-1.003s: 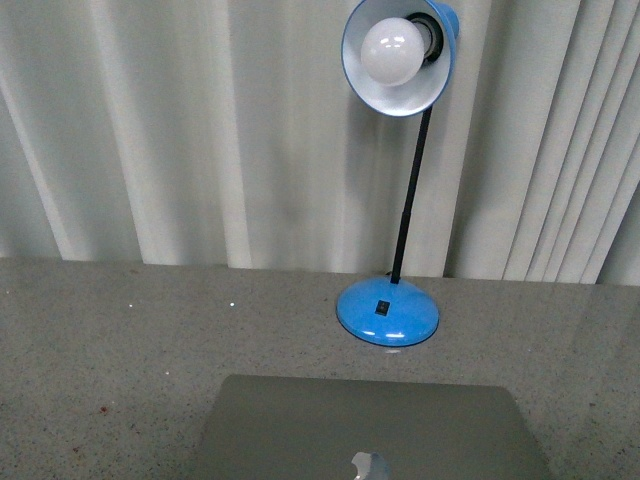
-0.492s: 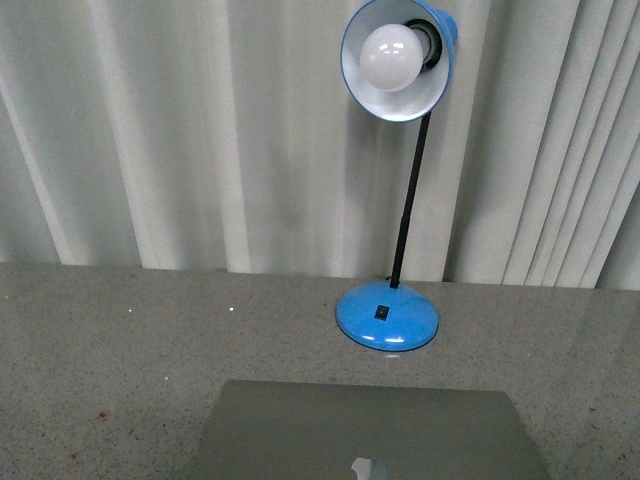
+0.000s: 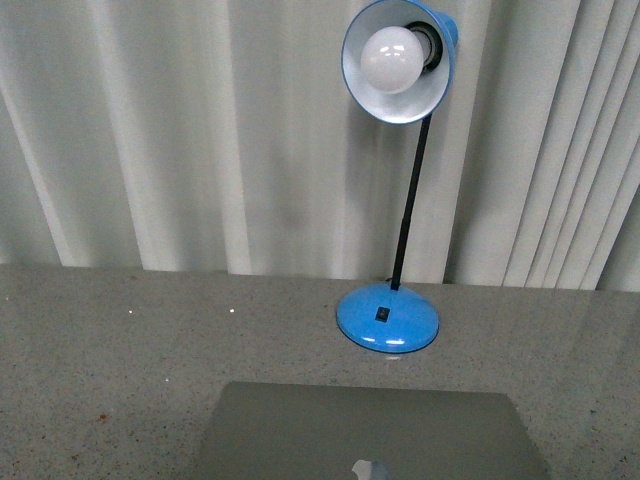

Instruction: Close laptop

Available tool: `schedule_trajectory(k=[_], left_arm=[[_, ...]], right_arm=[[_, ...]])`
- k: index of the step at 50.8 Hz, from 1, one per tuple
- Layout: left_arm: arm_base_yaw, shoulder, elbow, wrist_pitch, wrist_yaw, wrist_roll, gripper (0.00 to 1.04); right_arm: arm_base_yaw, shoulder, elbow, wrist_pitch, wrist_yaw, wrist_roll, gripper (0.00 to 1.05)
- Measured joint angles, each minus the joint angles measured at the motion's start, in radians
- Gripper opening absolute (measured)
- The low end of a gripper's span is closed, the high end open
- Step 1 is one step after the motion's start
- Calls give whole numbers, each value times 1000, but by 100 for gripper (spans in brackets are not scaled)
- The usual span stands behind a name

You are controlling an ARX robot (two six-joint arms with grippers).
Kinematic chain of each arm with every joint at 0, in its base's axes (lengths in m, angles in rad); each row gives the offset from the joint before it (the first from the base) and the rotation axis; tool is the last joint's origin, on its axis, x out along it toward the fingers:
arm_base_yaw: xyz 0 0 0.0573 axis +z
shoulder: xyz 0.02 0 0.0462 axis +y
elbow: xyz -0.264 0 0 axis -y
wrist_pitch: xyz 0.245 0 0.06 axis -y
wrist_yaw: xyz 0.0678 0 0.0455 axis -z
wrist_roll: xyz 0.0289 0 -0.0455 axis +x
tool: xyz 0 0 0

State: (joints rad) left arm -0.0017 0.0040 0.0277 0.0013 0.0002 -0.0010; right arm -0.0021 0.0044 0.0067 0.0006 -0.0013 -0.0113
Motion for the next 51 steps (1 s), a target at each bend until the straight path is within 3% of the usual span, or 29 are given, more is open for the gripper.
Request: schedule_trajectory(k=[8, 25, 32, 51], left_arm=[[0, -2, 0, 0, 0, -1, 4], [0, -2, 0, -1, 0, -1, 66], [0, -2, 0, -1, 0, 0, 99], [0, -2, 0, -1, 0, 0, 98]], right_arm=[[0, 0, 0, 0, 0, 0, 5], [0, 0, 0, 0, 0, 0, 65], [0, 0, 0, 0, 0, 0, 99], [0, 0, 0, 0, 0, 0, 97]])
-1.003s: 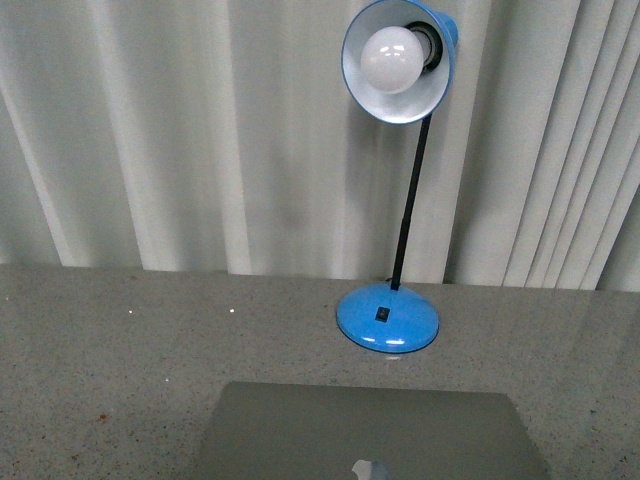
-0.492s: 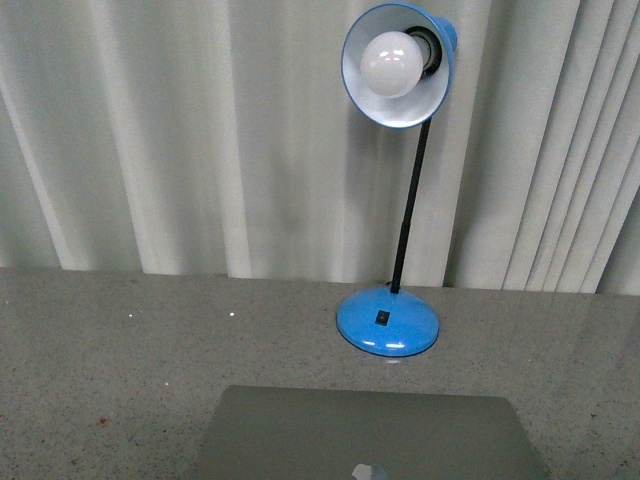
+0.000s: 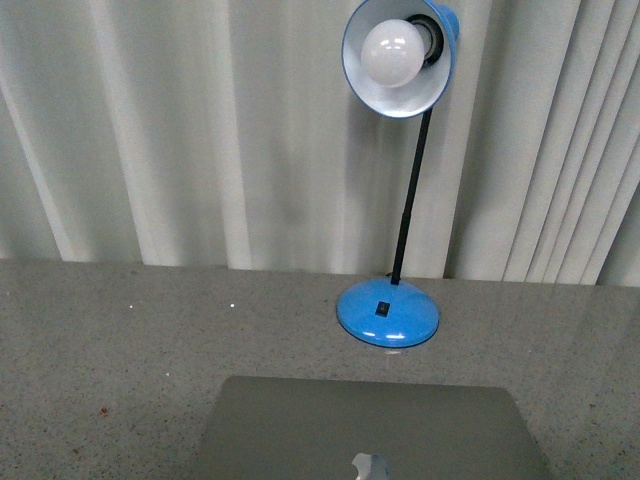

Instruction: Close laptop

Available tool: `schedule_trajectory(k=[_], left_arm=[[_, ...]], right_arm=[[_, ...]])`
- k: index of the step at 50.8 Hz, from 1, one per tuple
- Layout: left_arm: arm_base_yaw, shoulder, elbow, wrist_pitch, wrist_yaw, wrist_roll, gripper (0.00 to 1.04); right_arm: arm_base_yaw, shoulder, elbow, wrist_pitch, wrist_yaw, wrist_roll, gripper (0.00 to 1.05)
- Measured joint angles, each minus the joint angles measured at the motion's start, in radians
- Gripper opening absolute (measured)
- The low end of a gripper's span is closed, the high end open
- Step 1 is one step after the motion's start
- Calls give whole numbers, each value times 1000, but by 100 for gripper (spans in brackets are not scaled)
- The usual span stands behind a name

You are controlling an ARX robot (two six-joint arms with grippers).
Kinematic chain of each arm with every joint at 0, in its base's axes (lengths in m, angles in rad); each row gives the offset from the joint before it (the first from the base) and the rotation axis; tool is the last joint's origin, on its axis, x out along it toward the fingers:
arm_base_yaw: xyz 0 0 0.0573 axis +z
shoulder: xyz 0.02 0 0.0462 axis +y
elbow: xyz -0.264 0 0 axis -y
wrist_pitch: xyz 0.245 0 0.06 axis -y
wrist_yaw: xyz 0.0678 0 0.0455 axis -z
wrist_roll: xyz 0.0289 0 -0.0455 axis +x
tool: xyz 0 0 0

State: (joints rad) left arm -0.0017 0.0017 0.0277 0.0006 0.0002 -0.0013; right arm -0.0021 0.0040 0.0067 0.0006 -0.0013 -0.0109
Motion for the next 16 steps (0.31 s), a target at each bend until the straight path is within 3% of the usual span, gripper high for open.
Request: schedule_trajectory(k=[16], left_arm=[[0, 0, 0, 0, 0, 0, 98]], right_arm=[[0, 0, 0, 0, 0, 0, 97]])
